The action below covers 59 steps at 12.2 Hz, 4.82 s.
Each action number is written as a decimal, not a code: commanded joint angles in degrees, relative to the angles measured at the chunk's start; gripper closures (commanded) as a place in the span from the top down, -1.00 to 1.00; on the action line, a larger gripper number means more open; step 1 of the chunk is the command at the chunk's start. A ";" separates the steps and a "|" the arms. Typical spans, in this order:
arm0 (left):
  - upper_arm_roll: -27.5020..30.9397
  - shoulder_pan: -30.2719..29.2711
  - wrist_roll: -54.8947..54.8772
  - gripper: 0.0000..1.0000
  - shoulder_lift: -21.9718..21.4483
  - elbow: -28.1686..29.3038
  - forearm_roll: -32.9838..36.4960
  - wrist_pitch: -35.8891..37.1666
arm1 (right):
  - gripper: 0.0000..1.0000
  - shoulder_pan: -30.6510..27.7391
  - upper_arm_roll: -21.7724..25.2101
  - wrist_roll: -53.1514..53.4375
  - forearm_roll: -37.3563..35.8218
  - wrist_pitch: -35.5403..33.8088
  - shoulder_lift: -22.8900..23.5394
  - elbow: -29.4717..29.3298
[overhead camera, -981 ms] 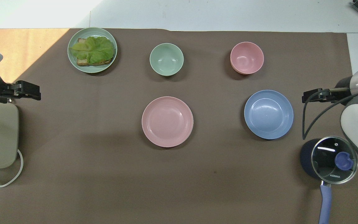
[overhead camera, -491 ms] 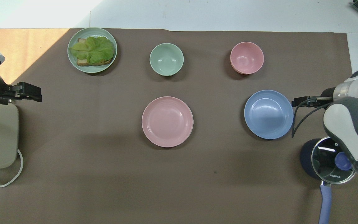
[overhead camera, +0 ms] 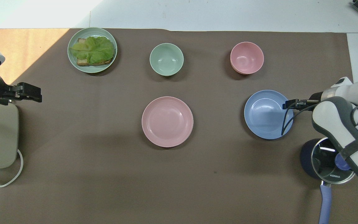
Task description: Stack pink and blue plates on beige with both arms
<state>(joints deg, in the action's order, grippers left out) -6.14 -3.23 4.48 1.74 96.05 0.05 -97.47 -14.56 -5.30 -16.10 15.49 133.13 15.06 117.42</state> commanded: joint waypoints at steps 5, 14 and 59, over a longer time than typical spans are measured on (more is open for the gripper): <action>-0.10 -0.46 -0.53 1.00 -1.12 1.42 0.56 -0.17 | -0.39 -0.99 -0.41 -3.32 6.48 1.70 0.32 2.82; -0.10 -0.37 -1.58 1.00 -1.65 2.21 0.56 -0.52 | -1.00 3.30 -1.20 3.16 7.10 -4.01 -7.57 0.89; -0.10 -0.02 -0.79 1.00 -1.65 2.12 0.56 -0.09 | 1.00 13.70 -0.06 28.16 -17.60 -32.18 -13.12 -23.78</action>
<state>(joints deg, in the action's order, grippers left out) -6.19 -3.25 3.59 1.69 96.38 0.05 -97.36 0.86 -4.67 15.15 -1.22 107.59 2.01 99.13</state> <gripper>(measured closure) 0.000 0.000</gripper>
